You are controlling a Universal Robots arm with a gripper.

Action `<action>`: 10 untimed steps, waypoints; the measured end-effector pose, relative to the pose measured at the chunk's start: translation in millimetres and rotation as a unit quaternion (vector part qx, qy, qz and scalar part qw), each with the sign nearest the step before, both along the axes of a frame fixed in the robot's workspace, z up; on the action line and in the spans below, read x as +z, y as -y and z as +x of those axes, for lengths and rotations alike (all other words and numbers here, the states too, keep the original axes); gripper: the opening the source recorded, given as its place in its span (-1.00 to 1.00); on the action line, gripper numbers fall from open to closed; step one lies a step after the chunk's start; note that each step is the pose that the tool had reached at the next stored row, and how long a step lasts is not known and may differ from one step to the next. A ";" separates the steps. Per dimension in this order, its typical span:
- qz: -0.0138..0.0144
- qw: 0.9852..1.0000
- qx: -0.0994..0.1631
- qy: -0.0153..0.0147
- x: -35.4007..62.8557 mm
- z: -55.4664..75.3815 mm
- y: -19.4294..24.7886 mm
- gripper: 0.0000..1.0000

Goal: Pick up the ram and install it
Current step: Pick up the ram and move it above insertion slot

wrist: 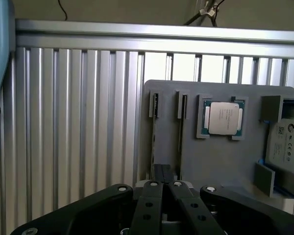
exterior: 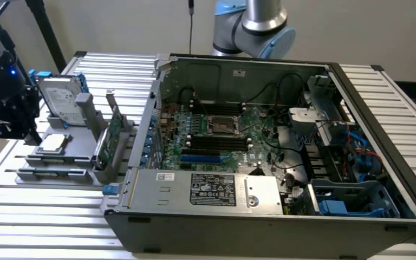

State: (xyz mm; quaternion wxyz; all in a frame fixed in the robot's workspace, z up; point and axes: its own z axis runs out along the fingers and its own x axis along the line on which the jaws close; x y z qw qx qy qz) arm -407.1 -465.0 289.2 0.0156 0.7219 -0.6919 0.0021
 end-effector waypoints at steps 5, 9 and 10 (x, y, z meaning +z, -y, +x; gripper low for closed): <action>0.000 1.000 0.005 0.000 -5.1 -0.1 -0.1 -0.52; 0.000 1.000 0.010 0.000 -11.6 -0.1 -0.1 -0.29; 0.000 1.000 0.010 0.000 -13.5 -0.1 -0.1 -0.15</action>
